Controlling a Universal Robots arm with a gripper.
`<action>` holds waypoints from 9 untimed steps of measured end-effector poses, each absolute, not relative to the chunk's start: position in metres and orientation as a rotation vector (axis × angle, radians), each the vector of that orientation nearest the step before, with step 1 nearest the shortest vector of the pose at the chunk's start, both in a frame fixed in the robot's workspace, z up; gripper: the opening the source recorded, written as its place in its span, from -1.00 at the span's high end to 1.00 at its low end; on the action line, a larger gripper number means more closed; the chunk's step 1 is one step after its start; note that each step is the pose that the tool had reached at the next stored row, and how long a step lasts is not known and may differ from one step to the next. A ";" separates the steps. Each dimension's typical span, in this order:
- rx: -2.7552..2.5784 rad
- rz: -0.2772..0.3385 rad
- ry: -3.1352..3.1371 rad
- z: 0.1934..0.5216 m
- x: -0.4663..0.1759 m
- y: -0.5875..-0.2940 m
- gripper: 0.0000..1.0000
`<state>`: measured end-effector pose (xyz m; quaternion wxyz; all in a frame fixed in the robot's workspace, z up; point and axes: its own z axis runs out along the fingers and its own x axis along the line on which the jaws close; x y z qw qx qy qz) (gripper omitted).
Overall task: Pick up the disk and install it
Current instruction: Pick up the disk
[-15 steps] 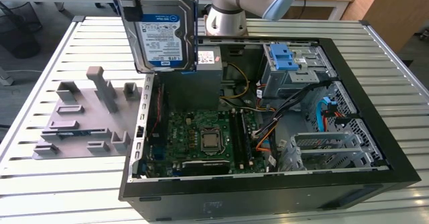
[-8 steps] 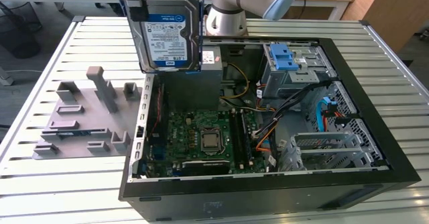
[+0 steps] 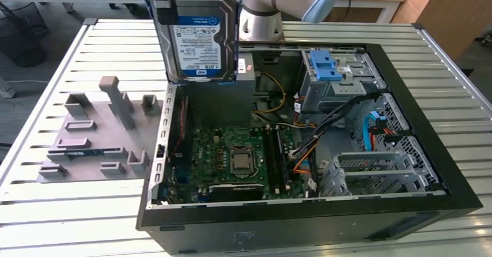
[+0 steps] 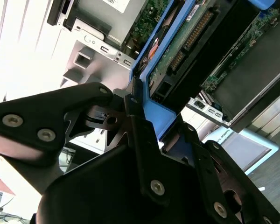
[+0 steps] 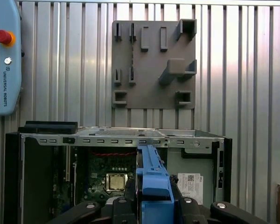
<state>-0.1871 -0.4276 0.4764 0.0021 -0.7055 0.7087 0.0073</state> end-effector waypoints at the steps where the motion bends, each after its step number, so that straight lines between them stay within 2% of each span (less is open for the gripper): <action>1: -2.213 0.023 2.223 0.476 -0.186 -0.428 0.27; 9: -2.213 0.023 2.223 0.476 -0.177 -0.428 0.27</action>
